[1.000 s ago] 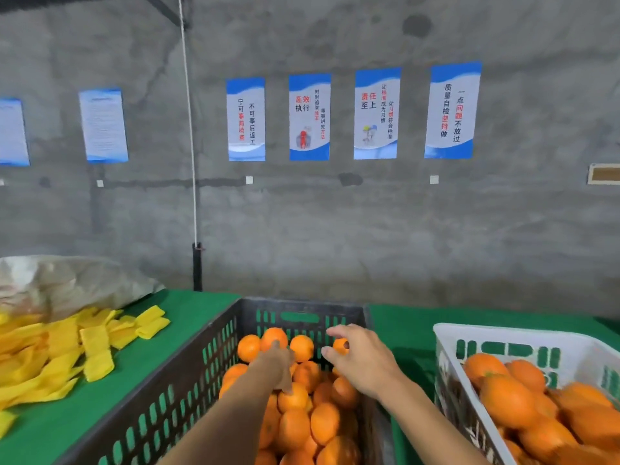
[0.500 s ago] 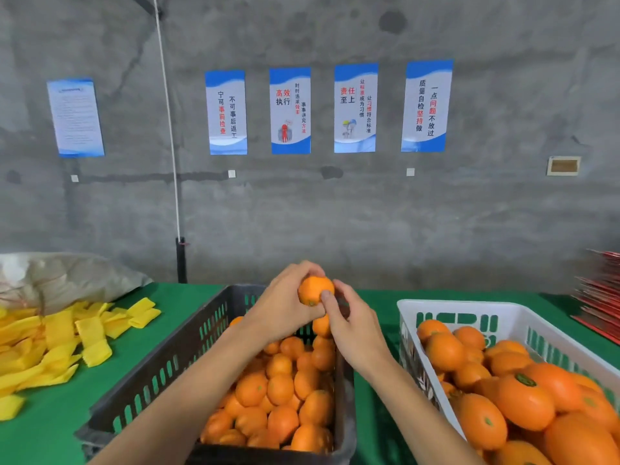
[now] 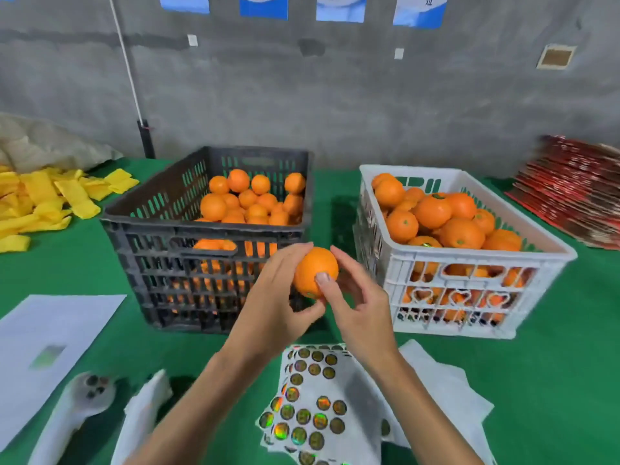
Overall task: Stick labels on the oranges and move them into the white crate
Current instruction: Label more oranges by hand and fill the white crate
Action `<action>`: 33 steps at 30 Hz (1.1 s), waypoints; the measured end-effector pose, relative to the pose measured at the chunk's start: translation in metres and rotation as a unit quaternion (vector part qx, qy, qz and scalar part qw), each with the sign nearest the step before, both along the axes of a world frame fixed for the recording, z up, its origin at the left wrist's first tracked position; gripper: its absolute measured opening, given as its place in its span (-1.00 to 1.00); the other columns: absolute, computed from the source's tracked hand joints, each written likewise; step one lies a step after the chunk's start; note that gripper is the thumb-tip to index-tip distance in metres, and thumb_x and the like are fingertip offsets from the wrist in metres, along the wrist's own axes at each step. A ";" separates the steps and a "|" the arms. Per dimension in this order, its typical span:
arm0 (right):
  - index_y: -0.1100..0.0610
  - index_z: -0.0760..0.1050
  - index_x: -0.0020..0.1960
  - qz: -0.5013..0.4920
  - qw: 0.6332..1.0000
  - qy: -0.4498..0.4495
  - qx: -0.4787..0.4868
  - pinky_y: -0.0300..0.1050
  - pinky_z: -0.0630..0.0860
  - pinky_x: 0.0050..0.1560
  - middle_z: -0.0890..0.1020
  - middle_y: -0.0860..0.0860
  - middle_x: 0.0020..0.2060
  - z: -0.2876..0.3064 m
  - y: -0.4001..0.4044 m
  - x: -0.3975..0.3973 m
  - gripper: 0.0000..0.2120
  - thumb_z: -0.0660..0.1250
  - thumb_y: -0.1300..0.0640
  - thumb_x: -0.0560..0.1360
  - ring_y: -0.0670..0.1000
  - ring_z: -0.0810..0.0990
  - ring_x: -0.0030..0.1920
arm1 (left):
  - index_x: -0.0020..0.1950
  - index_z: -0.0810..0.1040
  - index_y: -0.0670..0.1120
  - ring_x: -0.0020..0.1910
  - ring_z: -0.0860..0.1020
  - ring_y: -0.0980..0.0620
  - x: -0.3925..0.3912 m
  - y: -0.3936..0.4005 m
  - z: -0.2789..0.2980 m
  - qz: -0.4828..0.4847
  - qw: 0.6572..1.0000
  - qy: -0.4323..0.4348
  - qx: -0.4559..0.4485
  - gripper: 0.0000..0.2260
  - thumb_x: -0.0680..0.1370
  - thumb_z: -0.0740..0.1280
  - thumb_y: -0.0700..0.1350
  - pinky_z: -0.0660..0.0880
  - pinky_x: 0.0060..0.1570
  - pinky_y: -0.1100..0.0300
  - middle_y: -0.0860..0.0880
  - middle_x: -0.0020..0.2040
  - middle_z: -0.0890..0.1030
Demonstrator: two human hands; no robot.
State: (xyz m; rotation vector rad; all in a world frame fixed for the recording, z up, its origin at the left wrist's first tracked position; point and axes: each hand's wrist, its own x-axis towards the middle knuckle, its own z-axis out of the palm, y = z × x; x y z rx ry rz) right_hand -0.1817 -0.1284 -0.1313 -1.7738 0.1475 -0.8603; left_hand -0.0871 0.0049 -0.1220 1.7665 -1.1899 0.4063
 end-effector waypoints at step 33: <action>-0.24 0.68 0.14 0.056 0.951 0.254 -0.166 -0.05 0.37 0.43 0.53 -0.37 0.31 -0.142 -0.015 -0.012 -0.81 0.44 -0.07 0.55 -0.27 0.42 0.36 | 0.34 0.37 0.43 0.56 -0.11 0.24 -0.023 0.052 -0.139 0.005 0.967 0.132 0.216 -0.62 0.59 0.37 0.10 0.34 0.15 0.32 0.23 0.60 -0.29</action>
